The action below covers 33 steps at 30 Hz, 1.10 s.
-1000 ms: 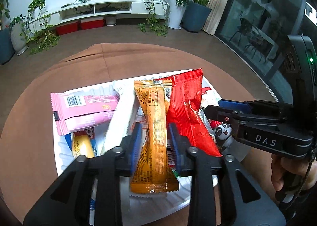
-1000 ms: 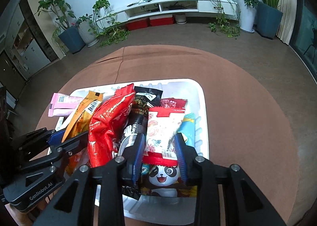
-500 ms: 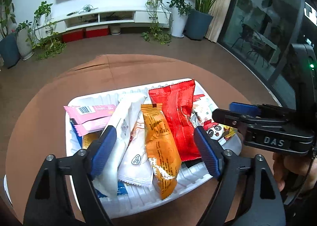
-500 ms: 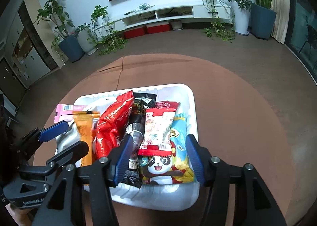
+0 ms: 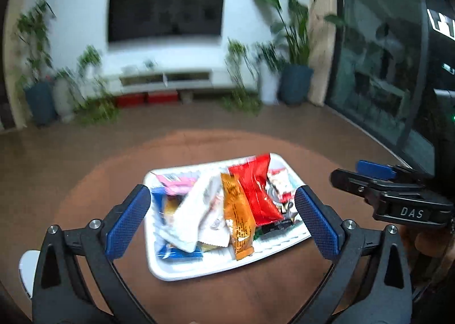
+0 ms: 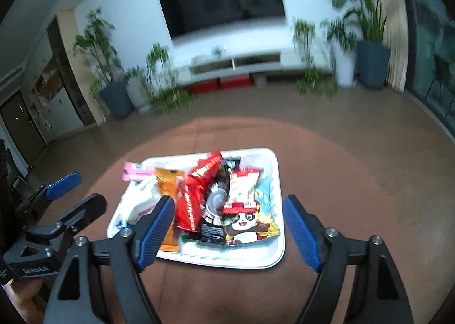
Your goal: Organize snacks
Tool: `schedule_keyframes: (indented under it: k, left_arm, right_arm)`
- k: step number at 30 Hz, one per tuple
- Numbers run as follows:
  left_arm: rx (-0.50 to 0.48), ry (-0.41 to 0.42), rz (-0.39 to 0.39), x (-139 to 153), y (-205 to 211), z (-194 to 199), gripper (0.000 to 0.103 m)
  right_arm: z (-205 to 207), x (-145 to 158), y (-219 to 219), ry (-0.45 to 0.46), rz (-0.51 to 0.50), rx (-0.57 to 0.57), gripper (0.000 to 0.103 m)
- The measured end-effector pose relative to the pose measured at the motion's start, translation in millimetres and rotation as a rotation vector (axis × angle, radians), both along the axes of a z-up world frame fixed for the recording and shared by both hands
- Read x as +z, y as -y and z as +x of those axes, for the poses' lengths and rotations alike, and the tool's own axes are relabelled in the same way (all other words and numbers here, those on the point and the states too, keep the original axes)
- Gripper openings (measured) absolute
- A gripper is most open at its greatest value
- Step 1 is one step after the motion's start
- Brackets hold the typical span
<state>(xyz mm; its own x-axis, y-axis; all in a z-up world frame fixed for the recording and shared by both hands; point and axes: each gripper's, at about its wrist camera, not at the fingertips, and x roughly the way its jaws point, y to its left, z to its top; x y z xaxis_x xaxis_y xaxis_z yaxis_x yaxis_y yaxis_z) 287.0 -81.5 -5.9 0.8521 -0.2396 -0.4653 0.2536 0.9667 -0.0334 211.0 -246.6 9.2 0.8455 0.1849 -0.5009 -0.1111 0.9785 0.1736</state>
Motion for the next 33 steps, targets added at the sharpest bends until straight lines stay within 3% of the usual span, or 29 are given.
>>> schedule_keyframes:
  k: [2,4,6,12,17,23,33]
  left_arm:
    - [0.079,0.082,0.027,14,-1,-33,0.103]
    - [0.201,0.2,0.073,25,0,-74,0.103]
    - [0.23,0.258,0.099,33,0,-100,0.103]
    - [0.275,0.183,0.052,44,-10,-145,0.103]
    - [0.299,0.041,0.029,33,-19,-172,0.103]
    - [0.295,-0.085,0.05,5,-17,-199,0.103]
    - [0.294,-0.167,0.031,-14,-22,-217,0.103]
  right_arm:
    - [-26,13,0,0.108,-0.002,-0.026,0.089]
    - [-58,30,-2,0.241,-0.007,-0.061,0.103]
    - [-86,45,-4,0.353,-0.017,-0.08,0.103]
    - [-156,81,-16,0.536,-0.066,-0.143,0.103]
    - [-180,76,-28,0.468,-0.112,-0.116,0.103]
    - [-186,48,-33,0.246,-0.112,-0.115,0.103]
    - [-198,10,-31,0.054,-0.116,-0.184,0.103]
